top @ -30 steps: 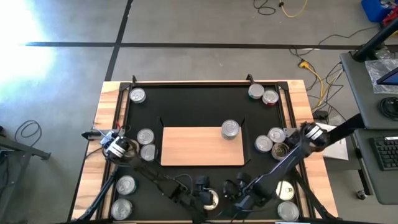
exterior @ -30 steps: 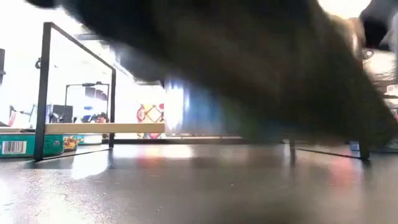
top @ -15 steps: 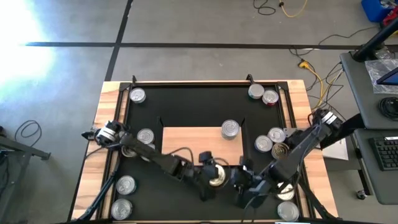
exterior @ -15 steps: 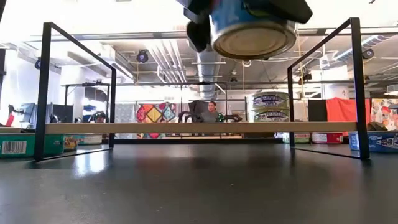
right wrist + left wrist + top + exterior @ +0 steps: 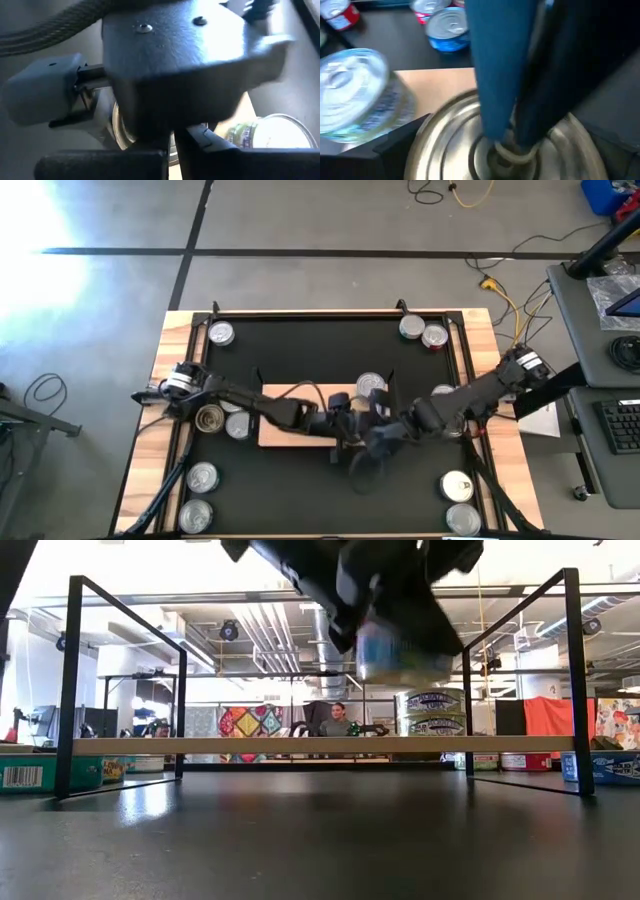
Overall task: Stack canned seafood by type on shelf
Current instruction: Put the bottom right blue and orange tuna can on the shelf
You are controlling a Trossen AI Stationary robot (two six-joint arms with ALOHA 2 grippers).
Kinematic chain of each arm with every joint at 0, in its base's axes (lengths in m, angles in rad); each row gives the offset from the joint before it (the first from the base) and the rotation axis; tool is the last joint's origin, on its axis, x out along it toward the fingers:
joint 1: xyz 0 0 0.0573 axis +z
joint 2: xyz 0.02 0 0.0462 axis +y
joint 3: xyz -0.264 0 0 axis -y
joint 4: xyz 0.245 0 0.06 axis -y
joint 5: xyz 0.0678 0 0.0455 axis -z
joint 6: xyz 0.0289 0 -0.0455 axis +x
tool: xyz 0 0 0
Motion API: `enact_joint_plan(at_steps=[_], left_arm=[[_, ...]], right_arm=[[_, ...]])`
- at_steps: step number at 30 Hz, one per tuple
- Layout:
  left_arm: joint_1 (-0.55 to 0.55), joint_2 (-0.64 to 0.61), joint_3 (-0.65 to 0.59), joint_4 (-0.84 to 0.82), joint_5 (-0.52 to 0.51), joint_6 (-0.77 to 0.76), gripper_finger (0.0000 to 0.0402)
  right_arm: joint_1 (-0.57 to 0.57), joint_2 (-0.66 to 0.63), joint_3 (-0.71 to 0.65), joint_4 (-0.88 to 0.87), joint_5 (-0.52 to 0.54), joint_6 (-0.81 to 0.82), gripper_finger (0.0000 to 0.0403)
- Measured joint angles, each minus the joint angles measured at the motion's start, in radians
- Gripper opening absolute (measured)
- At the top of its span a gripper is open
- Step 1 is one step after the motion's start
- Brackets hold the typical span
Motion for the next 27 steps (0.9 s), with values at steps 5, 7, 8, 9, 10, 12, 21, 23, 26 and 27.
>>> enact_joint_plan(at_steps=[5,7,8,9,10,12,21,23,26,27], left_arm=[[0.071,0.001,-0.003,0.009,0.067,0.034,0.0387],[0.089,0.001,-0.012,0.024,0.103,0.039,0.0386],[0.096,0.001,-0.021,0.035,0.106,0.051,0.0386],[0.101,0.001,-0.031,0.053,0.106,0.067,0.0388],[0.105,0.002,-0.043,0.073,0.106,0.077,0.039],[0.114,0.003,-0.071,0.11,0.129,0.084,0.0394],[0.1,0.004,-0.13,0.202,0.211,0.027,0.0397],[0.1,0.004,-0.13,0.2,0.221,0.024,0.0397],[0.101,0.004,-0.131,0.199,0.22,0.024,0.0397],[0.102,0.004,-0.131,0.2,0.214,0.024,0.0398]], right_arm=[[-0.104,0.001,-0.025,-0.029,-0.112,-0.064,0.0013],[-0.14,0.0,-0.039,-0.033,-0.137,-0.079,0.0013],[-0.158,0.0,-0.048,-0.029,-0.156,-0.095,0.0013],[-0.173,-0.001,-0.056,-0.026,-0.177,-0.105,0.0013],[-0.186,0.0,-0.063,-0.022,-0.19,-0.115,0.0013],[-0.206,0.002,-0.078,-0.022,-0.185,-0.119,0.0013],[-0.23,0.011,-0.099,0.033,-0.225,-0.176,0.0013],[-0.231,0.011,-0.106,0.042,-0.228,-0.179,0.0013],[-0.231,0.011,-0.107,0.042,-0.229,-0.179,0.0013],[-0.23,0.011,-0.105,0.04,-0.231,-0.179,0.0013]])
